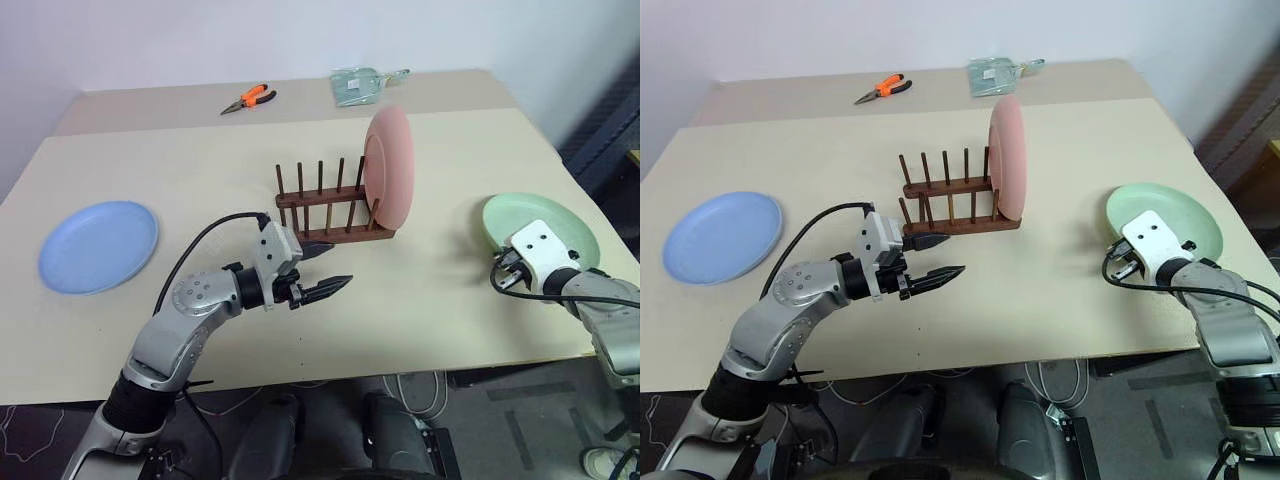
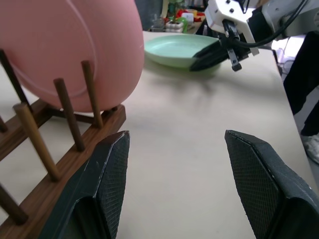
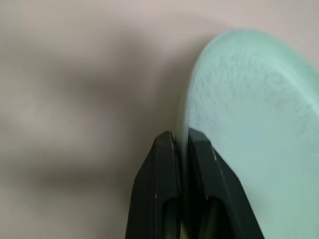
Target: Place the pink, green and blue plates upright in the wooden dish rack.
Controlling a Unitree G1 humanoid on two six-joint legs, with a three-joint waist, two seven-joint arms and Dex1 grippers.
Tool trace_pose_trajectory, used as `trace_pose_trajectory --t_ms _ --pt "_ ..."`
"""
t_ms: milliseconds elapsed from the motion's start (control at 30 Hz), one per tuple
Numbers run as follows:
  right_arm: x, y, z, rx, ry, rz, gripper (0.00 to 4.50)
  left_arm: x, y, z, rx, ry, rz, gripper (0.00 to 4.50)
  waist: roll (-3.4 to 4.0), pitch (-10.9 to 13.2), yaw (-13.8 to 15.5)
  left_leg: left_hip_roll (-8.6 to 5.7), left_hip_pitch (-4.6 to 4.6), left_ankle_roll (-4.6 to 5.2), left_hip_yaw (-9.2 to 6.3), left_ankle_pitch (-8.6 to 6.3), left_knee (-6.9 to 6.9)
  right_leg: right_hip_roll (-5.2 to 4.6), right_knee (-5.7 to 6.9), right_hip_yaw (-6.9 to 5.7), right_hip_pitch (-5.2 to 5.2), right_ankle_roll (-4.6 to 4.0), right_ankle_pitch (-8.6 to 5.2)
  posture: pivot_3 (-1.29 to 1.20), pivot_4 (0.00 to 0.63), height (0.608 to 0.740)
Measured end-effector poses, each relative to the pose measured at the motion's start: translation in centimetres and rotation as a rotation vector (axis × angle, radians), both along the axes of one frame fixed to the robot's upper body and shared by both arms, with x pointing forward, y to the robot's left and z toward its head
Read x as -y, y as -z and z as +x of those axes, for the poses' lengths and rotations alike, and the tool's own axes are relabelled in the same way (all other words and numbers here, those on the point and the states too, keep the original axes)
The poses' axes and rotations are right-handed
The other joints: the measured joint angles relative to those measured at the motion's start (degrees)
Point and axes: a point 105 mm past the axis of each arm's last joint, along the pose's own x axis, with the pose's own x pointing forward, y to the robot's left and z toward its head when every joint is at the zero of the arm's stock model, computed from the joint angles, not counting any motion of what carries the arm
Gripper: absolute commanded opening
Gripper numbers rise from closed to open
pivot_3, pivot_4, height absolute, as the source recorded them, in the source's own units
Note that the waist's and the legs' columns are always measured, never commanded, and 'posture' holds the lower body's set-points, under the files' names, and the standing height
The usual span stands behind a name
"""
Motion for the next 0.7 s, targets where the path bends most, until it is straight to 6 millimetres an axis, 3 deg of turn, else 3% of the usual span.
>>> trace_pose_trajectory --t_ms 67,133,167,233,300,367,500,700 --pt "-1.4 -2.9 0.9 0.122 -0.043 0.062 0.04 -0.3 0.1 0.1 0.007 -0.02 -0.002 3.13 0.15 0.07 -0.31 0.0 -0.01 0.0 0.05 0.0 -0.01 0.0 0.01 0.08 -0.05 0.12 0.07 0.0 0.15 0.739" --pt "-3.2 -7.8 1.6 0.293 -0.104 0.197 0.04 -1.0 0.4 0.2 0.013 -0.059 -0.004 3.13 0.2 0.1 -0.54 0.05 -0.01 0.0 0.04 0.0 -0.03 0.04 0.03 0.08 -0.08 0.11 0.08 0.0 0.15 0.739" --pt "-4.4 -11.4 1.6 0.412 -0.156 0.331 0.04 -1.6 0.7 0.4 0.016 -0.09 -0.002 3.13 0.21 0.1 -0.7 0.07 -0.01 0.0 0.0 0.0 -0.04 0.07 0.03 0.08 -0.08 0.1 0.09 0.0 0.15 0.739" --pt "-6.7 -17.5 0.3 0.58 -0.295 0.54 0.04 -2.7 1.3 0.9 0.022 -0.151 0.007 3.13 0.21 0.11 -0.48 0.13 -0.03 0.0 -0.09 0.0 -0.07 0.17 0.01 0.06 -0.09 0.07 0.1 0.0 0.15 0.739" --pt "-9.1 -21.8 -2.2 0.66 -0.486 0.732 0.04 -4.2 2.0 1.5 0.026 -0.221 0.019 3.13 0.17 0.08 0.0 0.18 -0.04 -0.02 -0.18 -0.02 -0.11 0.23 -0.02 0.04 -0.09 0.07 0.1 0.0 0.15 0.739" --pt "-11.8 -23.3 -4.2 0.621 -0.678 0.922 0.04 -5.9 2.7 1.8 0.026 -0.279 0.036 3.13 0.1 0.05 0.25 0.2 -0.06 -0.05 -0.25 -0.04 -0.12 0.24 -0.05 0.01 -0.09 0.03 0.08 0.0 0.15 0.739" --pt "-16.0 -22.7 -5.7 0.412 -0.9 1.214 0.04 -8.2 4.1 1.9 0.017 -0.359 0.042 3.13 0.15 0.07 0.12 0.17 -0.14 -0.05 -0.15 -0.04 -0.04 0.18 -0.11 0.05 -0.18 -0.17 0.06 0.0 0.15 0.739" --pt "-20.4 -21.2 -5.4 0.18 -0.945 1.476 0.04 -10.6 4.8 1.8 0.006 -0.435 0.058 3.13 0.17 0.06 -0.13 0.22 -0.16 -0.05 -0.13 -0.04 -0.09 0.23 0.01 0.06 -0.34 -0.06 0.15 0.0 0.15 0.739"
